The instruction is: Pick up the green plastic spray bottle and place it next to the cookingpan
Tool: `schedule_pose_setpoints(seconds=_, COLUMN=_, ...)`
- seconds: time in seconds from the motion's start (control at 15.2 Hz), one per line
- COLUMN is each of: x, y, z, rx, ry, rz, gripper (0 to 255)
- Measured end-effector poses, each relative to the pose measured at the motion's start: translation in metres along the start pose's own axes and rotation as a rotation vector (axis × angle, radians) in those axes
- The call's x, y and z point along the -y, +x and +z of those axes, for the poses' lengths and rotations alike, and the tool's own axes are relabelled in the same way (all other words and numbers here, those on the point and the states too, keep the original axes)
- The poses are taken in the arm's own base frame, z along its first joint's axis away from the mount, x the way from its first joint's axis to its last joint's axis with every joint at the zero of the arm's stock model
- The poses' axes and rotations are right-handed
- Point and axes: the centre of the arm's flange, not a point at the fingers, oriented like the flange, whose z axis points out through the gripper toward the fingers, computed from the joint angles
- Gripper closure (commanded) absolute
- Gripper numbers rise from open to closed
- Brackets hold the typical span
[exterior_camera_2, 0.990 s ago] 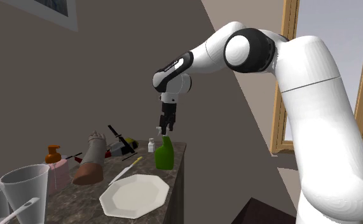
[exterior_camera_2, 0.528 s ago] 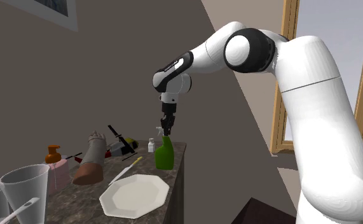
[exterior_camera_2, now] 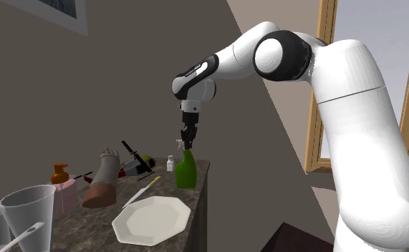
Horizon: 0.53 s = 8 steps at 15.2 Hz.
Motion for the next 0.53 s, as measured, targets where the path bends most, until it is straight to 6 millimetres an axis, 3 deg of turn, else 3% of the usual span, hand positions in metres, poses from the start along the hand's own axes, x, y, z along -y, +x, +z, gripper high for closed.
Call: schedule_pose_setpoints(seconds=0.53, x=0.003, y=0.003, z=-0.040, rx=0.000, ry=0.000, rz=0.000, gripper=255)
